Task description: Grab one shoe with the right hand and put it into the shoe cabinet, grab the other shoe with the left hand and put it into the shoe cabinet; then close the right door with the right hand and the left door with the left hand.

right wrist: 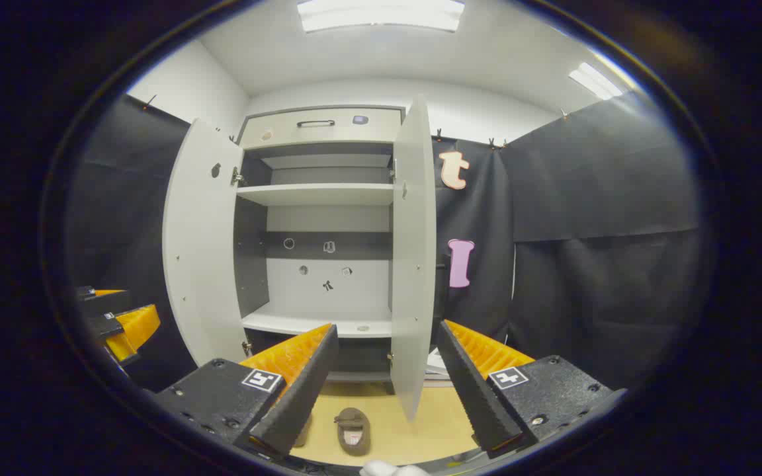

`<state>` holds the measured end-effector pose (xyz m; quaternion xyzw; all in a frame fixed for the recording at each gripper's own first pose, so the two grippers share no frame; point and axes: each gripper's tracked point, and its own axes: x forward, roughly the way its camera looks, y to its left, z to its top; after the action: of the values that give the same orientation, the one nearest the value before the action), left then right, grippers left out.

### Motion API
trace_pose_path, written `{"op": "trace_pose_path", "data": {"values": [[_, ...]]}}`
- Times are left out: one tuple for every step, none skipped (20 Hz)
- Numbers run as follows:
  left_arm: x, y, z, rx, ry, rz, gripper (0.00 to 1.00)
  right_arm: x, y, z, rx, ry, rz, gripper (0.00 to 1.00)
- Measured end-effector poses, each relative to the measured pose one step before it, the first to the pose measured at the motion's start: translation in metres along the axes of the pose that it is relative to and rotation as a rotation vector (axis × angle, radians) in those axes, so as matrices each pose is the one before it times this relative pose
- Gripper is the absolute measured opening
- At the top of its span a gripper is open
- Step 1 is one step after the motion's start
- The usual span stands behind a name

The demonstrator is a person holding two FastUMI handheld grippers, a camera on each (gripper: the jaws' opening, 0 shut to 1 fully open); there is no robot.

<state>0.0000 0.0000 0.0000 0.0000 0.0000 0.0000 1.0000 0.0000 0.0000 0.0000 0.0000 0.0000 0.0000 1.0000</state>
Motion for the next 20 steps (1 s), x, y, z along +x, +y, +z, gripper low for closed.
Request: {"op": "trace_pose_path", "data": {"values": [[-0.00133, 0.00072, -0.00098, 0.00299, 0.00169, 0.00032, 0.96, -0.00066, -0.0018, 0.0003, -0.00336, -0.00028, -0.00558, 0.99], [0.00024, 0.00006, -0.00193, 0.00156, 0.00515, -0.0009, 0.96, 0.00015, 0.00094, -0.00054, -0.001, 0.00034, 0.00111, 0.99], [-0.00055, 0.00144, -0.0012, -0.00153, 0.00291, 0.0018, 0.96, -0.00071, 0.00031, -0.00051, 0.00123, -0.00082, 0.0002, 0.99], [-0.00048, 0.00065, -0.00093, -0.0028, 0.00259, 0.0018, 0.96, -0.00011, 0.0013, -0.00021, -0.00055, 0.00041, 0.00284, 0.95], [0.00004, 0.00109, -0.00154, -0.00123, 0.00257, 0.00434, 0.96, 0.00027, 0.00047, -0.0002, -0.00314, -0.00274, 0.00011, 0.95], [0.0007, 0.00148, -0.00086, 0.00152, 0.00336, 0.00389, 0.96, 0.00044, 0.00001, 0.00024, -0.00411, -0.00146, -0.00247, 0.95], [-0.00108, 0.00048, -0.00086, 0.00146, 0.00374, 0.00063, 0.96, 0.00009, 0.00169, 0.00025, -0.00105, 0.0, 0.00228, 0.95], [-0.00016, 0.00021, 0.00042, -0.00053, -0.00272, -0.00061, 0.96, 0.00062, 0.00168, 0.00115, 0.00339, -0.00205, 0.00219, 0.95], [-0.00078, 0.00092, 0.00107, -0.00006, -0.00192, 0.00285, 0.96, 0.00072, 0.00176, 0.00019, 0.00293, -0.002, 0.00357, 0.95], [0.00048, 0.00134, 0.00023, -0.00336, -0.00078, 0.00239, 0.96, 0.00076, 0.00147, -0.00089, -0.0022, 0.00291, 0.00247, 0.95], [0.00114, 0.00177, 0.00029, -0.00491, -0.00111, 0.00379, 0.96, -0.0001, 0.00098, -0.0018, -0.00445, 0.00237, 0.00242, 0.99], [0.0, 0.0014, 0.00027, -0.00511, 0.00096, 0.00462, 0.96, 0.00056, 0.00124, -0.00029, -0.0024, 0.00161, 0.0012, 0.95], [0.00047, 0.00127, 0.00009, -0.0028, 0.00141, 0.00413, 0.96, 0.00087, 0.0027, -0.00078, -0.0021, 0.00095, 0.00368, 0.99], [0.00146, 0.00206, -0.00046, -0.00243, 0.00001, 0.00479, 0.96, 0.0007, 0.00065, -0.0009, -0.00369, 0.00321, 0.00212, 0.99], [0.00077, 0.002, 0.00209, -0.00098, -0.00312, 0.00427, 0.96, 0.00045, 0.00061, 0.00019, -0.00304, -0.00017, 0.00295, 0.99], [0.00004, 0.00339, 0.00058, -0.0018, -0.00123, 0.00961, 0.96, 0.0008, 0.00116, 0.00077, -0.00097, -0.00158, 0.00256, 0.99], [0.00081, 0.00176, -0.00062, -0.00599, 0.00115, 0.00772, 0.96, 0.00108, 0.00143, -0.00154, -0.00272, 0.00296, 0.00311, 0.99], [0.00141, 0.00053, -0.00018, -0.00842, 0.00159, 0.00424, 0.96, 0.00058, 0.00161, -0.00154, -0.0038, 0.00475, 0.00473, 0.99], [-0.00109, 0.00087, -0.0013, -0.0061, 0.00428, 0.00396, 0.96, 0.00152, 0.00292, -0.00472, -0.00671, 0.00721, 0.00773, 0.99], [0.00049, 0.00063, -0.00166, -0.00456, 0.00456, 0.00297, 0.96, 0.00267, 0.00264, -0.00738, -0.01097, 0.01798, 0.00691, 0.99]]}}
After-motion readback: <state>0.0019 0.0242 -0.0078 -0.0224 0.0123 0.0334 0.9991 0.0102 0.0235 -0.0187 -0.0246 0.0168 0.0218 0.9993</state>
